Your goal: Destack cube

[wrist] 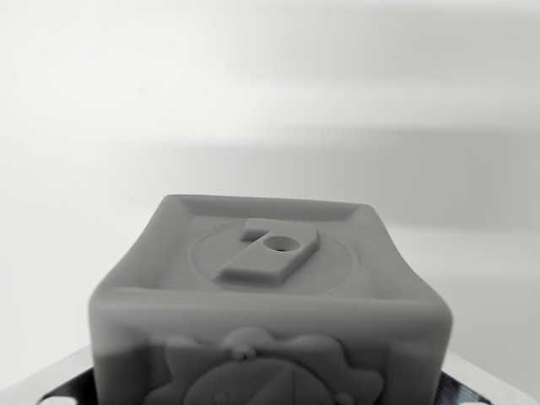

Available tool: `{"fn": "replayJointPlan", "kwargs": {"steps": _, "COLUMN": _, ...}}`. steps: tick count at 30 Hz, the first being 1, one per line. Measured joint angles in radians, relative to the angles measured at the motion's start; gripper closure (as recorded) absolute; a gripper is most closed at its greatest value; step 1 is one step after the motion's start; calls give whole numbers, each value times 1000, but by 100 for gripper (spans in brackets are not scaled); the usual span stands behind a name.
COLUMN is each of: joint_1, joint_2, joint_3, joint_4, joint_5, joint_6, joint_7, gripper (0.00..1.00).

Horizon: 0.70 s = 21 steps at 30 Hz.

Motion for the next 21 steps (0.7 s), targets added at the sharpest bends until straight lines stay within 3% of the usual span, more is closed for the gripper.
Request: {"fn": "replayJointPlan", "kwargs": {"steps": 21, "joint_1": 42, "joint_2": 3, "joint_3": 44, "joint_4": 9, "joint_5": 5, "joint_6": -2, "joint_7": 115, "gripper": 100}}
